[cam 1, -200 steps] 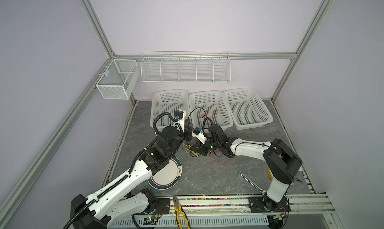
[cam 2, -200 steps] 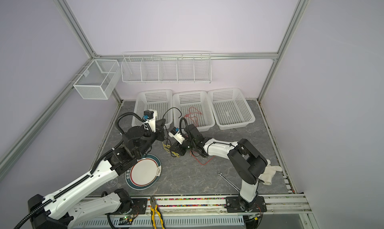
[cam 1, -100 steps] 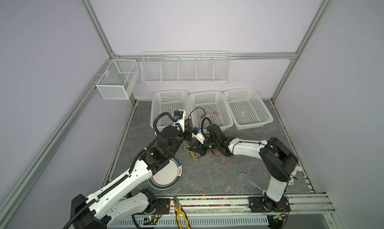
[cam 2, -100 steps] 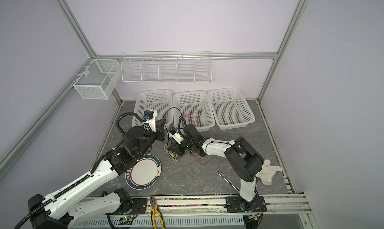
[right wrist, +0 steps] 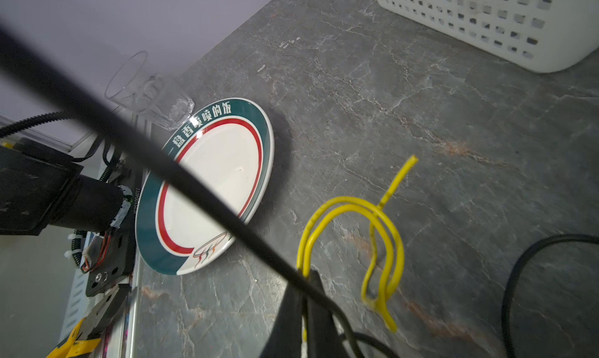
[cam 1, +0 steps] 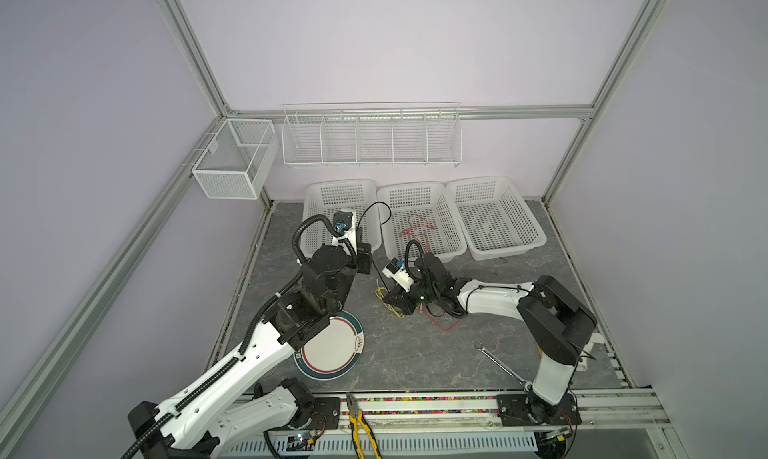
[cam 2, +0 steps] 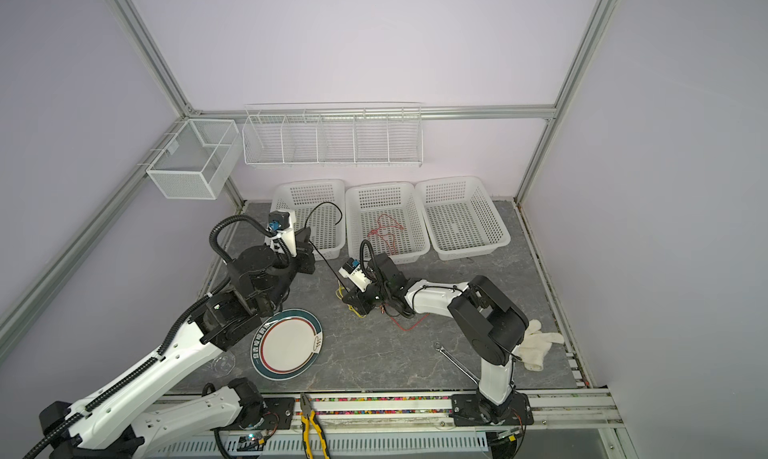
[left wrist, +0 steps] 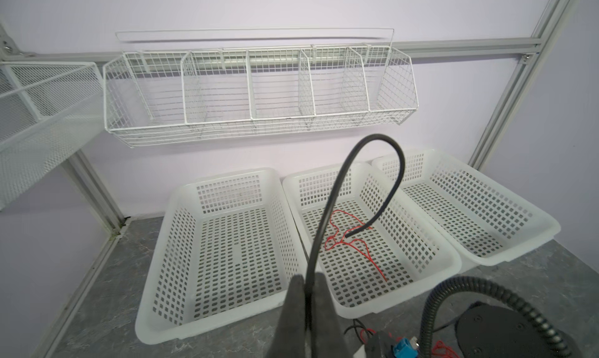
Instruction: Untangle the cables
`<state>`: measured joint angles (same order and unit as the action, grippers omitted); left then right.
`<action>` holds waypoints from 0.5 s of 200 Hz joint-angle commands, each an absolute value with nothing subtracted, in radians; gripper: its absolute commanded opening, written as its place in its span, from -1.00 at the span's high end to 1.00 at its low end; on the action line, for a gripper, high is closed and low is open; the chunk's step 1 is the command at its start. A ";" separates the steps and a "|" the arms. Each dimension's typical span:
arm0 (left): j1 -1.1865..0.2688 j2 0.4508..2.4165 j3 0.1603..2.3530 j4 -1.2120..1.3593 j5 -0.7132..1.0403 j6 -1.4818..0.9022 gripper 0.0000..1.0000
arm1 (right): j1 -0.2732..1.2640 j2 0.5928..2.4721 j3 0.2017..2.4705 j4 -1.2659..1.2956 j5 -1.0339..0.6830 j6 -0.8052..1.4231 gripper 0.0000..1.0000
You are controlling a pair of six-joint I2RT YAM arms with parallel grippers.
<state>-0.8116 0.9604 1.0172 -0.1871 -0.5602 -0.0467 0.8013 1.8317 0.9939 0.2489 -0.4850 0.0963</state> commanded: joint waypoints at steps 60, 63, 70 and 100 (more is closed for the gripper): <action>-0.807 0.780 1.130 -0.169 -0.816 0.103 1.00 | 0.790 1.868 0.957 0.168 -0.413 0.070 0.86; -0.807 0.777 1.132 -0.171 -0.821 0.107 1.00 | 0.791 1.870 0.956 0.167 -0.412 0.071 0.86; -0.807 0.768 1.135 -0.175 -0.831 0.114 1.00 | 0.789 1.874 0.954 0.171 -0.410 0.073 0.87; -0.806 0.759 1.138 -0.177 -0.894 0.152 1.00 | 0.767 1.885 0.934 0.197 -0.417 0.099 0.86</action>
<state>-0.8146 0.8059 1.0519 -0.2867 -0.7410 0.0906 0.8021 1.8320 0.9936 0.3054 -0.4610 0.0742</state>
